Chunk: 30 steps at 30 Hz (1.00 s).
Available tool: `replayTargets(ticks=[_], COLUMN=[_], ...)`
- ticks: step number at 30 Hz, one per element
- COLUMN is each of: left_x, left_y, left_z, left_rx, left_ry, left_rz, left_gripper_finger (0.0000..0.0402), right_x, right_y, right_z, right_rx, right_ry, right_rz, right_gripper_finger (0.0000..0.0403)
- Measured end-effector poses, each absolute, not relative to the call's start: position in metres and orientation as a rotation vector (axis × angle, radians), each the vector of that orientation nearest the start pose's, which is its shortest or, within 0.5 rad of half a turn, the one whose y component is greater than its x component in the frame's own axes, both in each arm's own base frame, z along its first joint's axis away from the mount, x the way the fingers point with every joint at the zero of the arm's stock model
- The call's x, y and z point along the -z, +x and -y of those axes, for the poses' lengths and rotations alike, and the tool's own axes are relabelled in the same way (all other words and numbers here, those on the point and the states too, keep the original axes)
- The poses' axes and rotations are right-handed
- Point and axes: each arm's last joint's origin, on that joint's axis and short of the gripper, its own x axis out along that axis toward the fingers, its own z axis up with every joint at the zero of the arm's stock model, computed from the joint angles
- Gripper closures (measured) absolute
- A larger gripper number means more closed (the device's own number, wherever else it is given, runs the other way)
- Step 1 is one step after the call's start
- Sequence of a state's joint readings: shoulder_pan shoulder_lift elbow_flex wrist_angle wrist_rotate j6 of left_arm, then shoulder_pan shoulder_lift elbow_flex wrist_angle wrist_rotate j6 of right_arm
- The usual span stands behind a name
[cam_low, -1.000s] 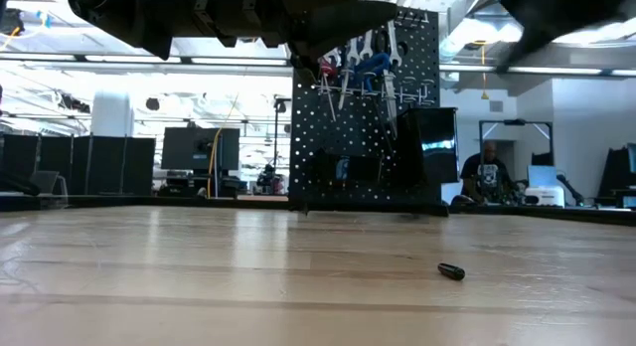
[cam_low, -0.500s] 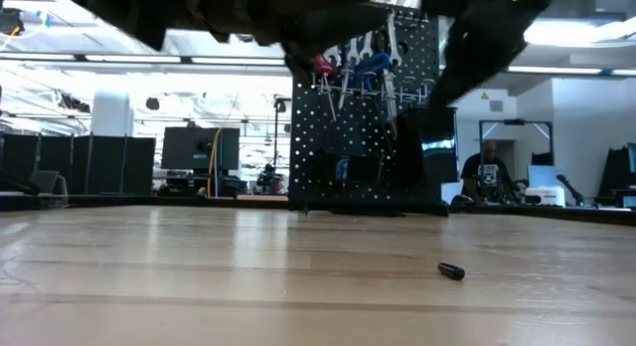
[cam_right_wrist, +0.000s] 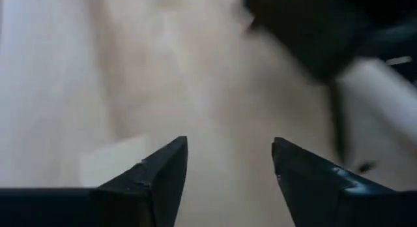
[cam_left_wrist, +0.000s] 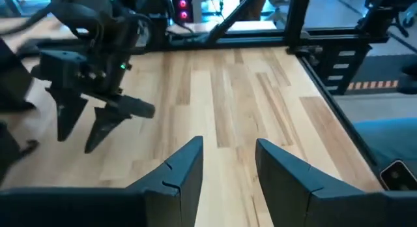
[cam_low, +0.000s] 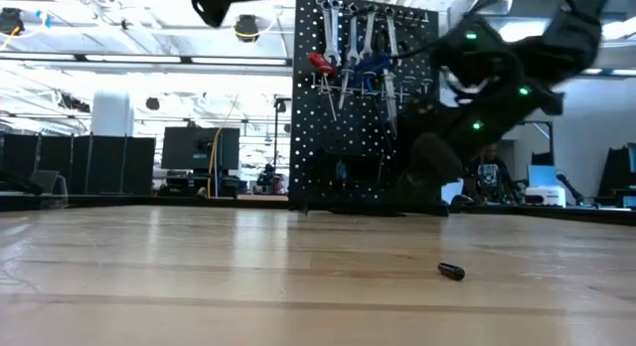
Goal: Hang tools onto peg board
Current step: Put the black pen into the right black bin on the pegboard
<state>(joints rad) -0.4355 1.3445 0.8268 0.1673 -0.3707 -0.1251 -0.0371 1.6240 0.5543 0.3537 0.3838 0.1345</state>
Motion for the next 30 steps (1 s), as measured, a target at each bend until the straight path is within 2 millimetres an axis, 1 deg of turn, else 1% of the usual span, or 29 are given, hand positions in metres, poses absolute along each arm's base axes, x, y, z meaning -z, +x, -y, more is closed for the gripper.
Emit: replayTargets(ticks=[4, 7, 11, 17, 20, 23, 25, 30], left_x=[-0.263, -0.263, -0.263, -0.263, -0.263, -0.263, -0.263, -0.263], left_y=[0.266, 0.266, 0.267, 0.267, 0.267, 0.267, 0.267, 0.267], left_z=[0.120, 0.120, 0.118, 0.117, 0.117, 0.117, 0.117, 0.117], left_rx=[0.053, 0.049, 0.025, 0.022, 0.020, 0.021, 0.021, 0.021], left_ry=[0.061, 0.079, 0.078, 0.082, 0.083, 0.087, 0.087, 0.088], left_rz=[-0.293, -0.292, -0.290, -0.290, -0.289, -0.289, -0.289, -0.289], left_gripper_finger=[0.0267, 0.0267, 0.0267, 0.0267, 0.0267, 0.0267, 0.0267, 0.0267], right_x=[-0.117, -0.113, -0.096, -0.077, -0.072, -0.068, -0.067, -0.067], right_y=[0.253, 0.245, 0.244, 0.253, 0.261, 0.265, 0.265, 0.262], right_z=[0.040, 0.058, 0.076, 0.084, 0.085, 0.087, 0.086, 0.084], right_rx=[0.525, 0.606, 0.661, 0.656, 0.645, 0.644, 0.638, 0.630], right_ry=[0.045, 0.129, 0.185, 0.197, 0.189, 0.185, 0.181, 0.185], right_rz=[-0.465, -0.365, -0.423, -0.498, -0.503, -0.516, -0.530, -0.602], right_gripper_finger=[0.0164, 0.0167, 0.0178, 0.0200, 0.0213, 0.0234, 0.0256, 0.0340])
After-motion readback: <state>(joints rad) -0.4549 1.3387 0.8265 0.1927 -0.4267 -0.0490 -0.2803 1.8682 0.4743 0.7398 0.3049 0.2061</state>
